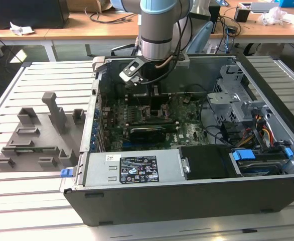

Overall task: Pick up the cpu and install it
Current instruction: 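Place the cpu into insertion slot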

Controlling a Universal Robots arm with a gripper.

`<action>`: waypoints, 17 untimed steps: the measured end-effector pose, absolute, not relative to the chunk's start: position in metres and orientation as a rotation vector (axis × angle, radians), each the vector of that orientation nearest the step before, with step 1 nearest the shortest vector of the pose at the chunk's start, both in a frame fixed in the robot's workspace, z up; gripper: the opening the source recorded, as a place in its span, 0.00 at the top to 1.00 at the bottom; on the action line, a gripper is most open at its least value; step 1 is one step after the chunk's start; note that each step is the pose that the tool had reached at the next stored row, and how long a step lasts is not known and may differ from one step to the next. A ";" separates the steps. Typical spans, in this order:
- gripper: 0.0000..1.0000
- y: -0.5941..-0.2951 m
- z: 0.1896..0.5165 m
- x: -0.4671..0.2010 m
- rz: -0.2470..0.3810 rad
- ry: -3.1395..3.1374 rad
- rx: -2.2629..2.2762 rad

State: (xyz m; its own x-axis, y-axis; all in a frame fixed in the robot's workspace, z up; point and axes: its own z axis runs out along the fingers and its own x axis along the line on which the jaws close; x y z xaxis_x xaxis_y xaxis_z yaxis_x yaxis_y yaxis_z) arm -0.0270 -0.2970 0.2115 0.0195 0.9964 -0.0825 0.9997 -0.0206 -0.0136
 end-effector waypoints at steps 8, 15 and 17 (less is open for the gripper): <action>0.65 -0.298 0.212 -0.026 -0.109 2.172 2.203; 0.89 -0.300 0.209 -0.026 -0.112 2.238 2.138; 0.89 -0.300 0.208 -0.026 -0.112 2.239 2.138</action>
